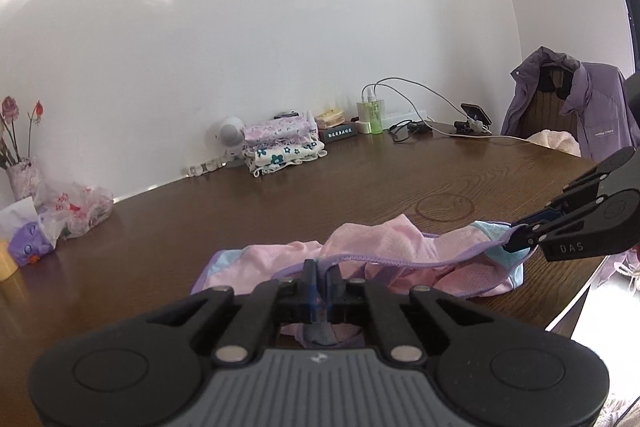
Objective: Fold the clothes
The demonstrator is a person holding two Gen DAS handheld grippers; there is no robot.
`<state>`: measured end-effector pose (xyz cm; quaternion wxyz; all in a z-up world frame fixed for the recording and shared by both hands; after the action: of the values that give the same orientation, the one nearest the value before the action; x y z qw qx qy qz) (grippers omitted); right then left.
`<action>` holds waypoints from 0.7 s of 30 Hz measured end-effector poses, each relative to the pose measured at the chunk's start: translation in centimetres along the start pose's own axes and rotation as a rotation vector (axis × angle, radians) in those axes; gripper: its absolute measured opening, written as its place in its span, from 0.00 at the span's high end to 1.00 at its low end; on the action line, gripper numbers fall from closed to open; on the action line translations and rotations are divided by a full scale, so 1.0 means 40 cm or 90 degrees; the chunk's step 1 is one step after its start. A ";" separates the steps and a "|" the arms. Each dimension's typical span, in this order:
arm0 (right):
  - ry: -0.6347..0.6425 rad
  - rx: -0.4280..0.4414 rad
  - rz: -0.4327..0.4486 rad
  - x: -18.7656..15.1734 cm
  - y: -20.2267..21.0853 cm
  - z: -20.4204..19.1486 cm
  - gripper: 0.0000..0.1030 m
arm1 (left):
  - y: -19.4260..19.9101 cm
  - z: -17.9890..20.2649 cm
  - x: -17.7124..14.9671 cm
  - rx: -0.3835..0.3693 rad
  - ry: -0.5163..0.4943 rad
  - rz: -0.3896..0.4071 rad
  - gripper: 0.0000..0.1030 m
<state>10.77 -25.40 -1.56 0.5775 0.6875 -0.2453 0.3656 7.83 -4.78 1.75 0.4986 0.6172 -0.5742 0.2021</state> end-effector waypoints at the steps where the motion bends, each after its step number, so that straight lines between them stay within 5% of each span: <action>1: 0.030 -0.009 0.003 0.001 -0.001 -0.012 0.71 | 0.004 0.002 0.006 0.004 -0.006 0.005 0.97; 7: 0.195 -0.042 0.012 -0.004 -0.015 -0.086 0.70 | 0.011 0.011 0.025 0.011 -0.025 0.020 0.97; 11: 0.269 -0.060 0.028 -0.004 -0.004 -0.129 0.95 | 0.010 0.014 0.021 0.014 -0.028 0.018 0.97; 21: -0.126 0.058 0.224 0.131 0.164 -0.040 0.99 | -0.033 0.025 -0.024 -0.019 0.005 -0.028 0.91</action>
<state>8.66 -24.81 6.68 0.4461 0.6921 -0.4001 0.4024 8.45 -5.35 0.03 0.5143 0.6216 -0.5612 0.1849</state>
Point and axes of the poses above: each gripper's, at about its wrist camera, not at the fingertips, and y roughly against the way its jaws point, z to its right, x to its top, the point moved 5 cm from there along -y, roughly the way its jaws point, and after that the axes turned 13 degrees about -y, right-handed, at the moved point
